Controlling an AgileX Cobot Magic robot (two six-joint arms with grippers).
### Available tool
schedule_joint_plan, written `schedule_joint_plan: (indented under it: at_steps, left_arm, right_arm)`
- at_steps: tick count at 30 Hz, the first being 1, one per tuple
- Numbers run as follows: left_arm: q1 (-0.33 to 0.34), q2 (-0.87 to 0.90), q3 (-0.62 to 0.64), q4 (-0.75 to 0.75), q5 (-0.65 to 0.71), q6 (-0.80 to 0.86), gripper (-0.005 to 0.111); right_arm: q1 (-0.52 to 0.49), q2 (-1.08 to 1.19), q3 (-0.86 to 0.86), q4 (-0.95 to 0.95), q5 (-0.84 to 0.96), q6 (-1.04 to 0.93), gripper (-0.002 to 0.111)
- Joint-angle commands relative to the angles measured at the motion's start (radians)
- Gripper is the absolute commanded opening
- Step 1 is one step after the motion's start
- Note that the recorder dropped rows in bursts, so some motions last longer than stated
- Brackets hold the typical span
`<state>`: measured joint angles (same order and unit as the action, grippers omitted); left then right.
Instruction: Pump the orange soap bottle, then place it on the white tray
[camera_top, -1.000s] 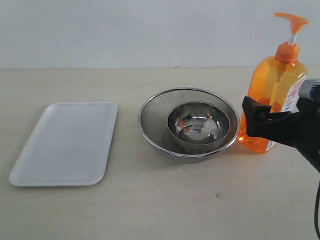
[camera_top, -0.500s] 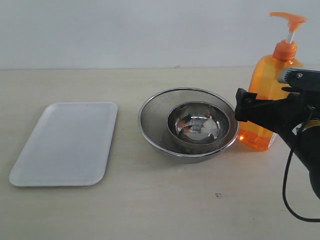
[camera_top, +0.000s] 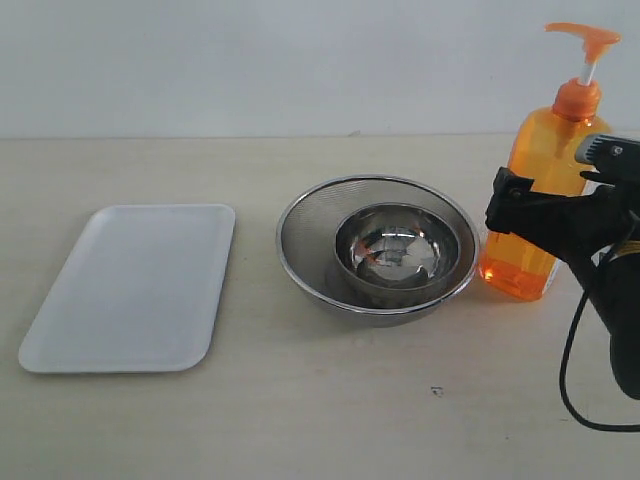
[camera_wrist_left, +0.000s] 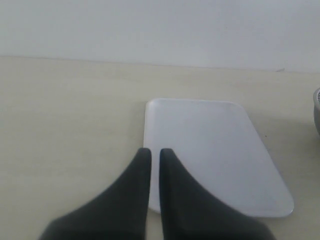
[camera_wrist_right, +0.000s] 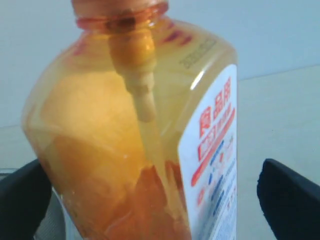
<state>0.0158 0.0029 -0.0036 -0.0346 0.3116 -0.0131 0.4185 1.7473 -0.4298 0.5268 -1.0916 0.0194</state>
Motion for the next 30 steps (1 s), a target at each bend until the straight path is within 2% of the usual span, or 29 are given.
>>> schedule_joint_plan:
  at_steps: [1, 9, 14, 21, 28, 30]
  left_arm:
    - [0.003, -0.003, 0.004, -0.002, -0.005, 0.001, 0.006]
    - [0.003, -0.003, 0.004, -0.002, -0.005, 0.001, 0.006]
    - [0.003, -0.003, 0.004, -0.002, -0.005, 0.001, 0.006]
    - [0.003, -0.003, 0.004, -0.002, -0.005, 0.001, 0.006]
    - [0.003, -0.003, 0.004, -0.002, -0.005, 0.001, 0.006]
    - [0.003, -0.003, 0.004, -0.002, -0.005, 0.001, 0.006]
  right_arm:
    - [0.0, -0.002, 0.0, 0.059, -0.021, -0.051, 0.104]
    - [0.0, -0.002, -0.002, -0.067, -0.021, 0.024, 0.104]
    - [0.0, 0.009, -0.05, 0.002, 0.02, 0.025, 0.104]
    - [0.0, 0.082, -0.108, 0.0, 0.021, 0.023, 0.104]
    - [0.0, 0.12, -0.119, 0.003, -0.026, 0.02, 0.104]
    - [0.0, 0.12, -0.119, 0.011, -0.034, -0.002, 0.101]
